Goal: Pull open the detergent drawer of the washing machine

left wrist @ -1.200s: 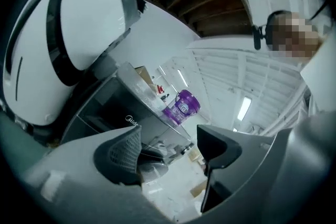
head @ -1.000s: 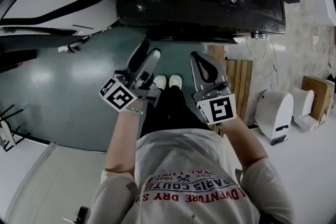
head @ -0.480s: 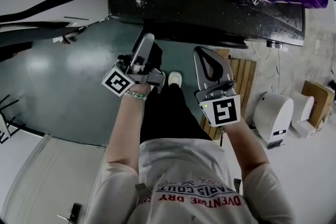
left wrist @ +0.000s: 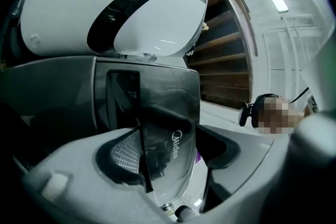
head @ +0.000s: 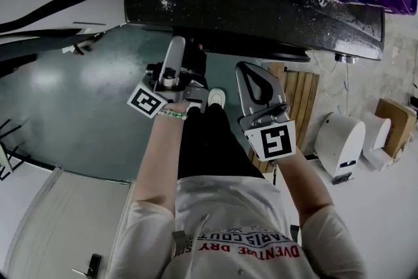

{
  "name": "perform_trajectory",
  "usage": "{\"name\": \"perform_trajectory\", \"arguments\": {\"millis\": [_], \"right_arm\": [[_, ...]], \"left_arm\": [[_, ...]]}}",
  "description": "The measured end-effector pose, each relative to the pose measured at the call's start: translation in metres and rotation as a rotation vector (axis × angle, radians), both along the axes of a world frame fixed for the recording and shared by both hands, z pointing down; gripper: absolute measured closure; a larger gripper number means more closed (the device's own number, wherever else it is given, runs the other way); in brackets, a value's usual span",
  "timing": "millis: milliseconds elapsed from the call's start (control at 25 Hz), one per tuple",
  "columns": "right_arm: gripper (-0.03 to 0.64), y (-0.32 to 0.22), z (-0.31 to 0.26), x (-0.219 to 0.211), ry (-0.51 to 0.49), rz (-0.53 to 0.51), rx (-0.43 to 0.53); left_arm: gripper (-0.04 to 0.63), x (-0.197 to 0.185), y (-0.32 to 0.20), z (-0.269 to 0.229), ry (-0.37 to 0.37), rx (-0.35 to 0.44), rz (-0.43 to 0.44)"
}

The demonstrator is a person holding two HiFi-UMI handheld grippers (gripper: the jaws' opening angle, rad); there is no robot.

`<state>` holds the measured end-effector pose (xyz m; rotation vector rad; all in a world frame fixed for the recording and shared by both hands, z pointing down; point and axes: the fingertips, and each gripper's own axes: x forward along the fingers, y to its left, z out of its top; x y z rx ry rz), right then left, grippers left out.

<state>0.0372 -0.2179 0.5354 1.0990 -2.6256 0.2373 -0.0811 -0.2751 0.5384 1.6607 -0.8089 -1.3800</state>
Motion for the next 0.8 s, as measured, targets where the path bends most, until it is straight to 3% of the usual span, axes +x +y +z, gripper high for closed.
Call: {"name": "perform_trajectory", "arguments": {"millis": [80,440,800], "right_arm": [[0.615,-0.002,0.001,0.000,-0.001,0.003,0.001],[0.615,-0.003,0.007,0.005,0.027,0.021,0.033],[0.615,0.003,0.007,0.015,0.039,0.053,0.050]], "left_arm": [[0.314,-0.001,-0.002,0.003,-0.003,-0.027,-0.012],[0.319,-0.001,-0.002,0.005,0.009,-0.056,-0.004],[0.344,0.001,0.036,0.004,-0.016,-0.024,-0.002]]}}
